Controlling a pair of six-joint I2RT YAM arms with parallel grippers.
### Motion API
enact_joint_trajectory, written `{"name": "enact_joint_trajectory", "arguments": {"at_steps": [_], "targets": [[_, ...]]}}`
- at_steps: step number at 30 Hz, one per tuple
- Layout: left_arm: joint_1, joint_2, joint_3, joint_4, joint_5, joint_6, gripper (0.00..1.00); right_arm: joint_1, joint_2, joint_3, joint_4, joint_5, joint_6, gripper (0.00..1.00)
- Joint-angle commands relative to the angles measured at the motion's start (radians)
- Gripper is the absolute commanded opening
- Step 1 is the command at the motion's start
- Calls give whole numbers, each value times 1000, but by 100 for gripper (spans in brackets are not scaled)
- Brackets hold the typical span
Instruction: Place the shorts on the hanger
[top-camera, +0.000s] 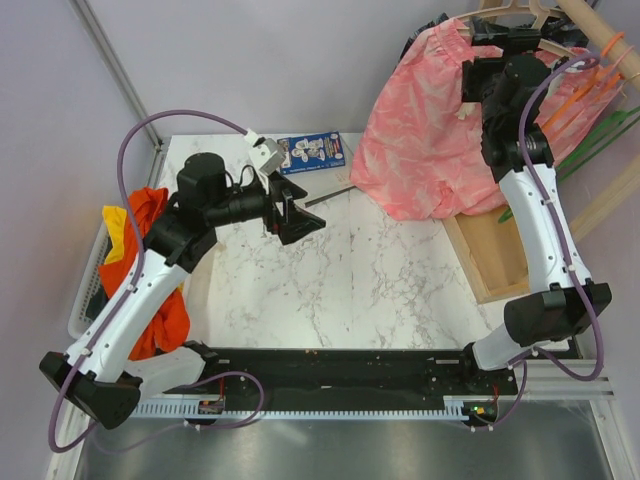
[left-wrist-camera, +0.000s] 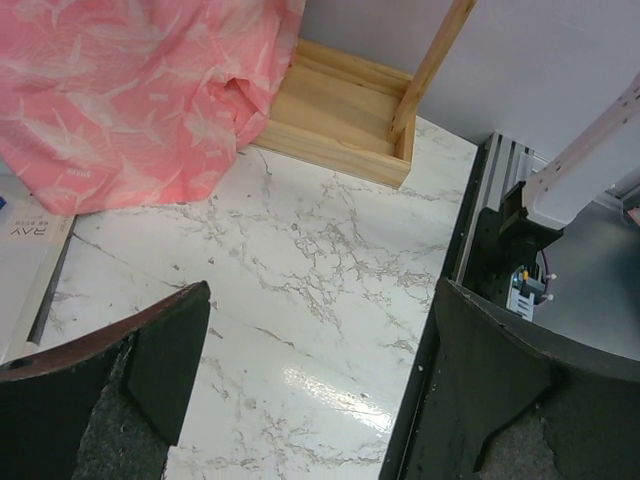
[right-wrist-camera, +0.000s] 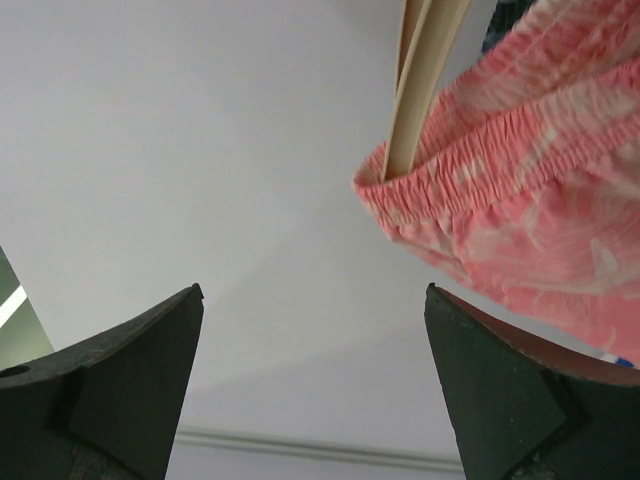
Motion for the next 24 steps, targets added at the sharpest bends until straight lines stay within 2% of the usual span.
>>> {"name": "enact_joint_trajectory", "arguments": {"at_steps": [1, 4, 6, 10, 13, 17, 21, 24], "targets": [[56, -56, -30, 20, -18, -61, 99, 58, -91, -102, 79, -125, -105, 98], [152, -80, -50, 18, 13, -118, 99, 108, -150, -186, 119, -212, -174, 98], [245, -97, -56, 6, 34, -176, 99, 138, -185, -235, 143, -300, -269, 98], [355, -114, -47, -89, 27, -196, 99, 210, -251, -303, 108, -453, -493, 98], [405, -133, -47, -189, 4, -144, 99, 254, -321, -384, 58, -530, -685, 98], [432, -153, -33, -325, -54, 6, 99, 286, -433, -513, -62, -579, -892, 98], [433, -168, -31, -451, -233, 97, 99, 299, -586, -645, -183, -587, -1123, 98], [433, -197, -53, -482, -342, 149, 99, 299, -712, -747, -265, -654, -1314, 98]]}}
